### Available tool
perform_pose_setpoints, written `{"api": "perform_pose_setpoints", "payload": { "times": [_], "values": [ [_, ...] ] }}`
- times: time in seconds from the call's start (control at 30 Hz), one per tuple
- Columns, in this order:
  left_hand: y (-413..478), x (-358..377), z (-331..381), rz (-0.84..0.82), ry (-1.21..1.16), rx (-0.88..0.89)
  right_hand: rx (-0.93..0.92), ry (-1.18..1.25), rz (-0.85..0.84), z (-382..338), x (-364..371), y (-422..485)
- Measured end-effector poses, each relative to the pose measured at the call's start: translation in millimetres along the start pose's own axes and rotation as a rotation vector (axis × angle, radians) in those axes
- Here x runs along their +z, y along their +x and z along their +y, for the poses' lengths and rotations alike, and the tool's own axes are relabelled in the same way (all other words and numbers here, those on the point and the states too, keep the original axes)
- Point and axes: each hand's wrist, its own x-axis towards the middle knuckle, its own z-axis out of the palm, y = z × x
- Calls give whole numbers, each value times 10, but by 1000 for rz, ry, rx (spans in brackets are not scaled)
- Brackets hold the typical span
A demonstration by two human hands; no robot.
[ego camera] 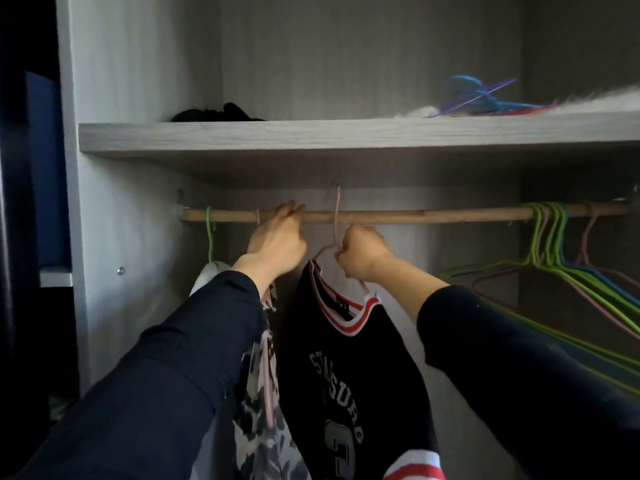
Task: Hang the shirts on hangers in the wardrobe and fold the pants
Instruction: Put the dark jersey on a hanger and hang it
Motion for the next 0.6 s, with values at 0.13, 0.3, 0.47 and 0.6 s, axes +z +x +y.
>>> {"api": "perform_pose_setpoints", "payload": {
  "times": [0.13,0.3,0.47,0.6],
  "values": [
    [55,87,-125,57,20,10,-6,-14,-25,-29,213,82],
    [25,131,-162,59,18,27,-5,38,-72,-20,451,25],
    [2,110,-128,35,-4,8,7,186,-101,-17,482,-17],
    [56,48,-34,-6,126,-16,27,246,-53,136,393,-80]
  ]
}}
